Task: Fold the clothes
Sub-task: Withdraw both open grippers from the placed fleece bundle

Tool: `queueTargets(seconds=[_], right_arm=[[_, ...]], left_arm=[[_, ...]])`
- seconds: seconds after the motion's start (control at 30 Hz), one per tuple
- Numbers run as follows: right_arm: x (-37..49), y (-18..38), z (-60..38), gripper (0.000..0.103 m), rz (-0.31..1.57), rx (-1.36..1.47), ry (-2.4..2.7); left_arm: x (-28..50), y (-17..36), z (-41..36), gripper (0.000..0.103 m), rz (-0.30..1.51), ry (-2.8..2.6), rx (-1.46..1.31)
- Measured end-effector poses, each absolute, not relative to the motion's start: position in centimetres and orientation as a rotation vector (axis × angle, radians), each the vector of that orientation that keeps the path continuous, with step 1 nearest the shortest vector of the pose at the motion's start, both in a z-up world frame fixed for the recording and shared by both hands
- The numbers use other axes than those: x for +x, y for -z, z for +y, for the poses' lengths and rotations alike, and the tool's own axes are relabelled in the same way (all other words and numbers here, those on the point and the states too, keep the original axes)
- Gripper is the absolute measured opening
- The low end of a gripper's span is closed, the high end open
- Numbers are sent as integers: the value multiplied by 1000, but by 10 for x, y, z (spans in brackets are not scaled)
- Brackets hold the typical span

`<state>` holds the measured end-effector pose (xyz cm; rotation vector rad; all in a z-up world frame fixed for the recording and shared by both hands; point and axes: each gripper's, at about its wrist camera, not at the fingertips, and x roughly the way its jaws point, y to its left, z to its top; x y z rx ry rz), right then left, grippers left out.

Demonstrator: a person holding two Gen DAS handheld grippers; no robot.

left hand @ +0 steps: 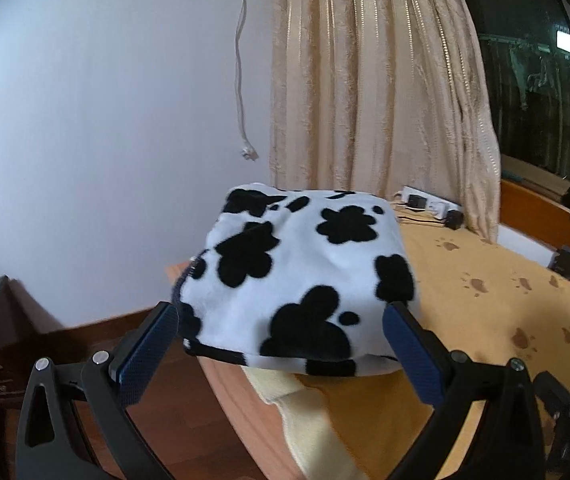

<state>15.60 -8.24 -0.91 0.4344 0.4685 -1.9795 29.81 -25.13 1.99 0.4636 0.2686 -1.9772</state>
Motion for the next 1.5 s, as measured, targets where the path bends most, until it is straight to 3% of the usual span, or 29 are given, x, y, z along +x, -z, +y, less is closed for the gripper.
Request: queueTargets(seconds=[0.27,0.57,1.5], right_arm=[[200,16,-114,102,604,307,1929],[189,18,-106,102,414,365,1991],[190,9,-95,102,358,358,1970]], left_arm=[[300,-15,-256,103,272,1955,475],[310,-18,-256,103,312,1936,419],[299,-26,-242,103,222,1902,458]])
